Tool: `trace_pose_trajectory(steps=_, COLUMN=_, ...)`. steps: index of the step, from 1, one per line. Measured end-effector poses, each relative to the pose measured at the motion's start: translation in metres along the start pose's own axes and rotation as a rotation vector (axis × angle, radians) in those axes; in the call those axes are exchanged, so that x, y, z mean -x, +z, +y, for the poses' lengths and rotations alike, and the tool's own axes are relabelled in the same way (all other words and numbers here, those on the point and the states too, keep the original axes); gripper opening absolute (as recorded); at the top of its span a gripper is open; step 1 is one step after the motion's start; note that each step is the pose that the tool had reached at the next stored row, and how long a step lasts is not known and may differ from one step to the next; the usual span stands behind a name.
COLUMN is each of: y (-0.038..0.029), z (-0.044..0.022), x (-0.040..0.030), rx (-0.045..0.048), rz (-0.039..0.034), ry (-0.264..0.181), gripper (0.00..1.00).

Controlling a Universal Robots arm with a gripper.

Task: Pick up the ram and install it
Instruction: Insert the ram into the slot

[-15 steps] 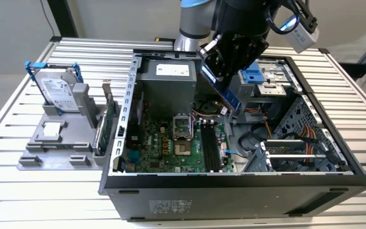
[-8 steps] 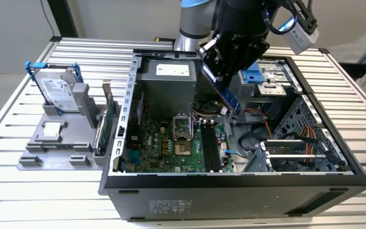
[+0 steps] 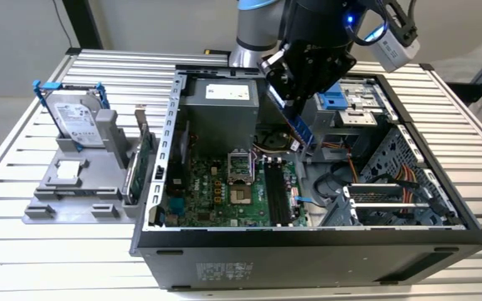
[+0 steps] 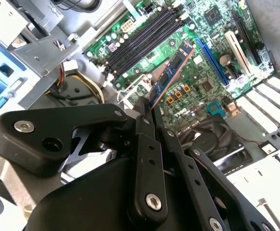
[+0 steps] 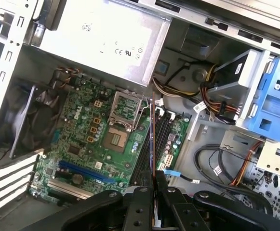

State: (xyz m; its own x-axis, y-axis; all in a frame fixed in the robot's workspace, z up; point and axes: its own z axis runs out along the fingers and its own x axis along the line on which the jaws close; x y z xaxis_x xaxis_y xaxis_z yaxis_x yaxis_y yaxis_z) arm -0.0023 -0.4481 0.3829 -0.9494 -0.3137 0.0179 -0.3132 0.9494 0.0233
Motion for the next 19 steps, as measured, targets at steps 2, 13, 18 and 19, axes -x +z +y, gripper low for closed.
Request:
trace_pose_trajectory(steps=2, y=0.0, z=0.0, x=-0.0001, rx=0.0002, rz=-0.0003, ry=0.013, gripper=0.0)
trace_pose_trajectory(steps=13, y=0.0, z=0.0, x=0.0, rx=0.0014, rz=-0.0018, ry=0.079, gripper=0.0)
trace_pose_trajectory(steps=18, y=0.0, z=0.0, x=0.0, rx=0.0016, rz=-0.0022, ry=0.095, gripper=0.0)
trace_pose_trajectory(steps=19, y=0.0, z=-0.0001, x=0.0, rx=0.0017, rz=-0.0023, ry=0.1, gripper=0.0)
